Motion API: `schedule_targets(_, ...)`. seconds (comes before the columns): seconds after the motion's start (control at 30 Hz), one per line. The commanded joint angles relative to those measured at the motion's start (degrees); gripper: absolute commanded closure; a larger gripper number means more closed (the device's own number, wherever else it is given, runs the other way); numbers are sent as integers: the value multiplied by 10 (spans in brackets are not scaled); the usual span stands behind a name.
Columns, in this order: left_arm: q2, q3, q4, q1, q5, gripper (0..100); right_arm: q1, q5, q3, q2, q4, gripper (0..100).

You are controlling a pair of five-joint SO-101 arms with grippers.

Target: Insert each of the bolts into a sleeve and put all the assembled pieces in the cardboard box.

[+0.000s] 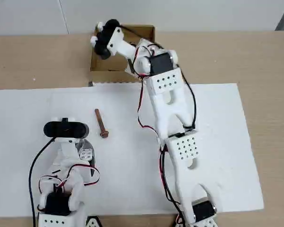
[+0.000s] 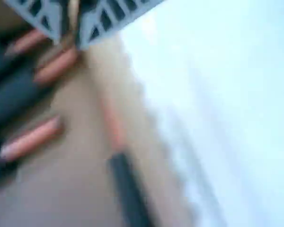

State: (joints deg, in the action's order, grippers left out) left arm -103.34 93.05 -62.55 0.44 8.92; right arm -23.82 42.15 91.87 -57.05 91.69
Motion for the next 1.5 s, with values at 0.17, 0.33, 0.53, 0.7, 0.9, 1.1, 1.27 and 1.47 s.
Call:
schedule_targets(0.17, -5, -2, 3, -1, -4, 994, 4, -63, 42, 134, 67, 995)
schedule_targets(0.33, -5, -2, 3, -1, -4, 994, 5, -71, 40, 159, 74, 995)
schedule_targets(0.53, -5, -2, 3, -1, -4, 994, 28, -71, -11, 192, 77, 995)
schedule_targets(0.7, -5, -2, 3, -1, -4, 994, 35, -71, -182, 314, 74, 993)
schedule_targets(0.9, -5, -2, 3, -1, -4, 994, 36, -59, -444, 472, 72, 991)
schedule_targets(1.1, -5, -2, 4, -1, -4, 994, 43, 15, -671, 563, 71, 991)
schedule_targets(1.27, -5, -2, 4, -1, -4, 994, 68, 91, -801, 608, 70, 990)
schedule_targets(1.47, -5, -2, 4, -1, -3, 994, 89, 112, -889, 611, 59, 891)
